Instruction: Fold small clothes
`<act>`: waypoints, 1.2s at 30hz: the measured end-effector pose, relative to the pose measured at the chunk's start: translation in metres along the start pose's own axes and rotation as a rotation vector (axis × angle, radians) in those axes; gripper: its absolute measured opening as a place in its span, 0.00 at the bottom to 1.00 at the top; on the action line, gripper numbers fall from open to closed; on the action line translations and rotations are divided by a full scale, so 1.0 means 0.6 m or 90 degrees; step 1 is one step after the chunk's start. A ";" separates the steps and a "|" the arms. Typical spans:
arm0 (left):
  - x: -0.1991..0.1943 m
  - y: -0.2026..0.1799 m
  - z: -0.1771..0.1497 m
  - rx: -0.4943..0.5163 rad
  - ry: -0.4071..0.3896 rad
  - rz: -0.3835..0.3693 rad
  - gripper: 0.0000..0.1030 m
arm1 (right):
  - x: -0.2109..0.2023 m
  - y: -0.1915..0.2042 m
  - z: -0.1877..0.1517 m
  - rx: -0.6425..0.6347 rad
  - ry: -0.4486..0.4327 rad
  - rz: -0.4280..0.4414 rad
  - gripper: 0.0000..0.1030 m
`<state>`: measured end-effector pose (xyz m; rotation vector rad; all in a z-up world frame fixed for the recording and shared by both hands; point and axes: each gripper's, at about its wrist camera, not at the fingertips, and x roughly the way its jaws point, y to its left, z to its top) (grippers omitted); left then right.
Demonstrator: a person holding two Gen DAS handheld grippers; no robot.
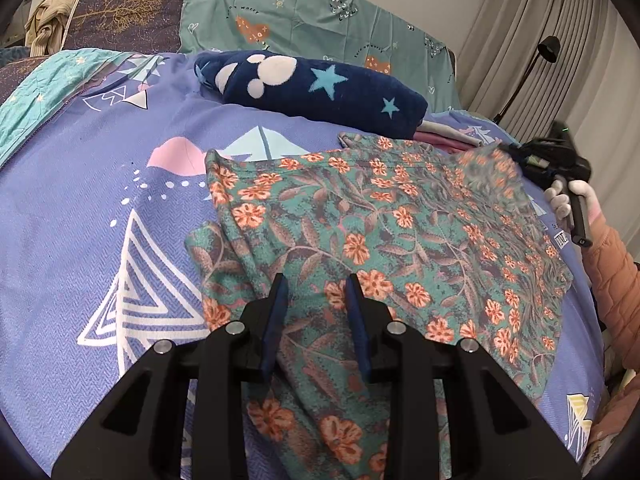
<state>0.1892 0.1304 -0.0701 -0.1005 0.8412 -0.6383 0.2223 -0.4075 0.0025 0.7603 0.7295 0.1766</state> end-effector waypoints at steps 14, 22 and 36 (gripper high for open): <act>0.000 -0.002 0.000 0.005 -0.002 -0.013 0.40 | -0.019 0.131 -0.144 -0.264 0.011 -0.225 0.41; 0.006 -0.032 0.000 0.062 0.008 0.010 0.56 | 0.022 0.134 -0.289 -0.331 0.106 -0.402 0.75; -0.081 -0.076 -0.014 0.041 -0.062 0.152 0.58 | -0.066 0.258 -0.361 -0.444 0.009 -0.328 0.44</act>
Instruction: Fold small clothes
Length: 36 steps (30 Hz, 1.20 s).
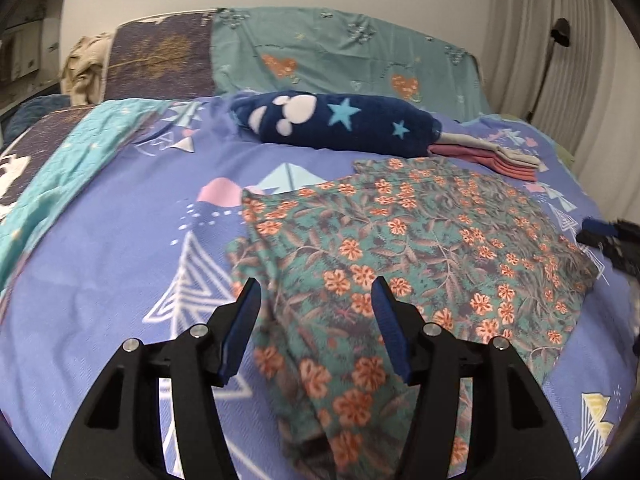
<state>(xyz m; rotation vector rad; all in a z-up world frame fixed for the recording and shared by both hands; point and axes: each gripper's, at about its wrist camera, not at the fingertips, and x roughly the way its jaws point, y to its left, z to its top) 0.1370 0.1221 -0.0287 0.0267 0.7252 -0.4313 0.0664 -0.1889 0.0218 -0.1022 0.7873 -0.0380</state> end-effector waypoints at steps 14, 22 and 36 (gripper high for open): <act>-0.058 -0.014 -0.004 -0.006 -0.053 0.062 0.88 | -0.021 0.291 -0.041 -0.285 -0.038 0.168 0.56; -0.024 0.037 -0.028 -0.076 -0.015 0.041 0.88 | -0.016 0.373 -0.071 -0.382 -0.039 0.189 0.56; 0.015 0.111 -0.066 -0.238 0.020 -0.078 0.80 | 0.001 0.483 -0.094 -0.496 -0.074 0.102 0.47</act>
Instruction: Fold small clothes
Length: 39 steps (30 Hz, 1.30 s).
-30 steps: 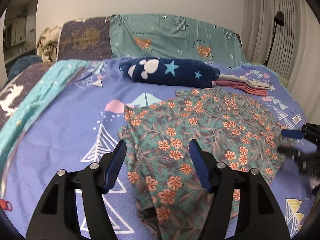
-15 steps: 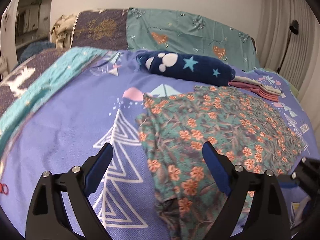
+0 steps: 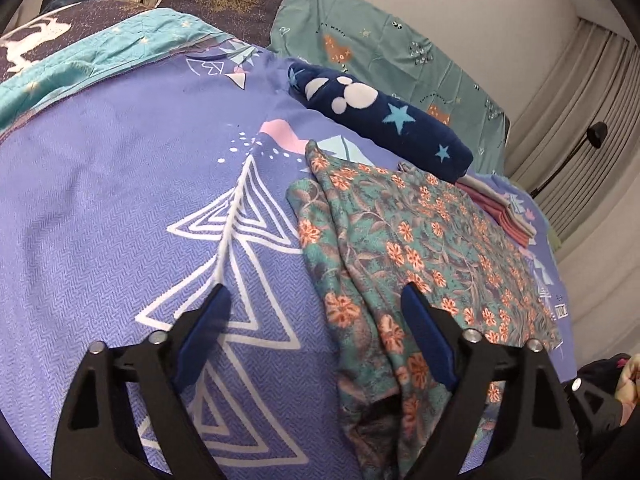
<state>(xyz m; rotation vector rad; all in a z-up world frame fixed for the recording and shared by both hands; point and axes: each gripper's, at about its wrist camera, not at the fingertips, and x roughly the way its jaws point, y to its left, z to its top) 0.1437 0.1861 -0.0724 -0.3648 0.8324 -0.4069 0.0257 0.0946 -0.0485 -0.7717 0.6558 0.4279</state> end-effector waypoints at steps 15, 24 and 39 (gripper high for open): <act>-0.006 0.044 0.001 -0.087 -0.013 -0.096 0.77 | 0.049 0.015 0.041 0.011 0.004 -0.059 0.41; 0.020 -0.021 0.058 0.016 0.038 -0.069 0.77 | 0.046 -0.004 0.035 0.049 0.008 -0.016 0.26; 0.133 0.045 0.121 -0.145 0.113 -0.195 0.10 | 0.051 -0.016 0.030 0.083 0.006 0.002 0.08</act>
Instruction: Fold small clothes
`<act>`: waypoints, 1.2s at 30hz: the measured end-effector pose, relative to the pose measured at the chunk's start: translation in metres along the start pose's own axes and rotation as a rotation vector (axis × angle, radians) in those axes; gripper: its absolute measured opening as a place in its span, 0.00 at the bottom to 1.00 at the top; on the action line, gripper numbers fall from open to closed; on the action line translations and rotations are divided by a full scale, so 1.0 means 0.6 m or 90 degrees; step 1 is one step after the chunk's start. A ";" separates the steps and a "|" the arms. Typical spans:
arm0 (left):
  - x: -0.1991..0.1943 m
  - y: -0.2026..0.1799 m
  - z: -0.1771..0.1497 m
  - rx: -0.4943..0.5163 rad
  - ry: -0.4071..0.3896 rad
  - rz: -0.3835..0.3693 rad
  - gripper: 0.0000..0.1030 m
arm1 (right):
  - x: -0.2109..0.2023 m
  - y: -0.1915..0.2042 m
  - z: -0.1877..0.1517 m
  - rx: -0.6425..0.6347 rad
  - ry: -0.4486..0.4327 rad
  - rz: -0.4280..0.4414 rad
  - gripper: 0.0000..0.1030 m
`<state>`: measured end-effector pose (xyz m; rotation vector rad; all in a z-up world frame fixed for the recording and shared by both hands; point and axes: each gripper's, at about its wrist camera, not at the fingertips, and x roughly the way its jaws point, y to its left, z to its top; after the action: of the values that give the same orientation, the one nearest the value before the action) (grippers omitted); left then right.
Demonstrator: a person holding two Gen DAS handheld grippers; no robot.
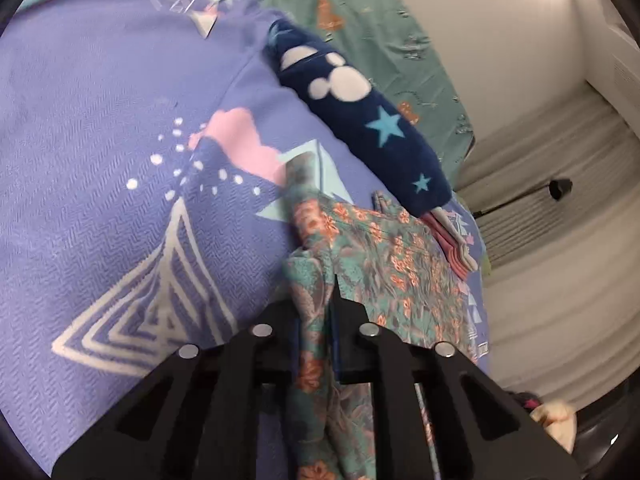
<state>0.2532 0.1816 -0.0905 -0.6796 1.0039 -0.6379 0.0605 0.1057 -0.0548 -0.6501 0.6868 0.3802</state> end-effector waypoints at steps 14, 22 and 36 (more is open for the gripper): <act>0.010 -0.241 0.019 0.190 -0.011 0.047 0.10 | -0.117 -0.177 -0.032 0.244 -0.102 0.034 0.04; 0.078 -0.344 0.008 0.231 -0.007 0.046 0.10 | -0.160 -0.307 -0.112 0.381 -0.127 0.025 0.04; 0.281 -0.504 -0.044 0.309 0.066 0.044 0.10 | -0.188 -0.477 -0.325 0.629 -0.110 0.028 0.04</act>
<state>0.2462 -0.1407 0.0394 -0.1857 0.9152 -0.8252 0.0394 -0.2484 0.0288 0.3332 0.6302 0.0983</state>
